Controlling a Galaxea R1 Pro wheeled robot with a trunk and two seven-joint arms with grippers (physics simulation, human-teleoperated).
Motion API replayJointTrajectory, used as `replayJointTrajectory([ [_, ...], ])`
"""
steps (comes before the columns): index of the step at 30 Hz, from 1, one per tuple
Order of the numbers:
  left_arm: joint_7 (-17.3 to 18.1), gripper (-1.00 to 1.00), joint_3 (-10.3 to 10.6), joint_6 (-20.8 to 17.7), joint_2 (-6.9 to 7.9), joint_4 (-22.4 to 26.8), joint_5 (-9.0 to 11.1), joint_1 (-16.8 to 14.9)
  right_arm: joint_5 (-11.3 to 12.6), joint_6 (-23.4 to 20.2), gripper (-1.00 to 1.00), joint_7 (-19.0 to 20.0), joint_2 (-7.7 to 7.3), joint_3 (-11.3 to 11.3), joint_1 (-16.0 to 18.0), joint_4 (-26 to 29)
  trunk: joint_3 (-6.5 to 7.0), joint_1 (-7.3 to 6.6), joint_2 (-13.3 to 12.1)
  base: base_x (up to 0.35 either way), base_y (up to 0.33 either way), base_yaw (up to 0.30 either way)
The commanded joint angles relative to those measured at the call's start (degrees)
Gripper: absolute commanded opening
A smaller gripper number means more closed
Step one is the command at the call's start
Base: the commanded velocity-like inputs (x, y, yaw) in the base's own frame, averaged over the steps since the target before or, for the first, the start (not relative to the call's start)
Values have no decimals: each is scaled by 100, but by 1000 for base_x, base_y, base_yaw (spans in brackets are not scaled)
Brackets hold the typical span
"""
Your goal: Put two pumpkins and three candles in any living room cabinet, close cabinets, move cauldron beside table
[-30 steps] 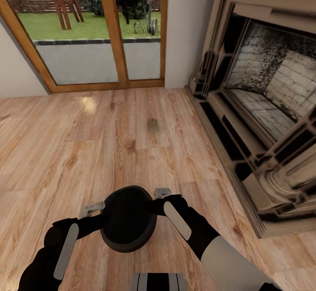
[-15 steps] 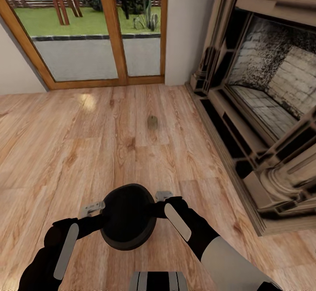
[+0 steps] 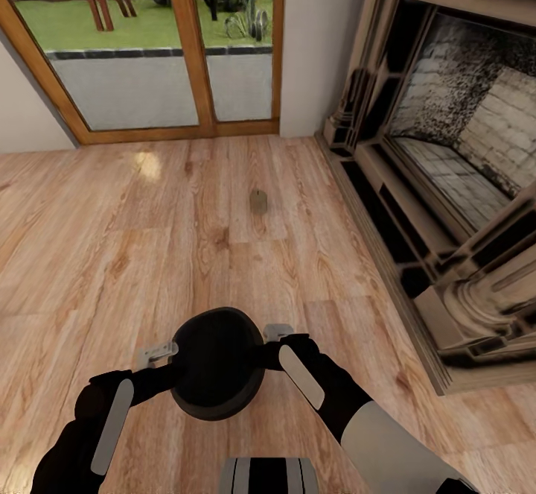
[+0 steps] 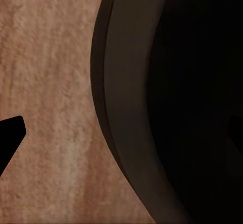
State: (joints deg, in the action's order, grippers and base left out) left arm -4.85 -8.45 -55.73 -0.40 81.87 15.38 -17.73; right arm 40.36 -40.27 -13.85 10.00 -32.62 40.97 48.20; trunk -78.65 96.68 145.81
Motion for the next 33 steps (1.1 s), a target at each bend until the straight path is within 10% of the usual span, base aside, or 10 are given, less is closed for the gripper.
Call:
replayJointTrajectory([
  [1, -51, 100, -5, -26, -4, 7, 61, -3, 60, 19, 100, -56, 0, -8, 2, 5, -4, -1, 2, 0, 0, 0],
  [33, -44, 100, 1, -24, 4, 4, 70, -3, 68, 79, 100, -56, 0, -8, 3, 5, -137, 14, 10, 0, 0, 0],
])
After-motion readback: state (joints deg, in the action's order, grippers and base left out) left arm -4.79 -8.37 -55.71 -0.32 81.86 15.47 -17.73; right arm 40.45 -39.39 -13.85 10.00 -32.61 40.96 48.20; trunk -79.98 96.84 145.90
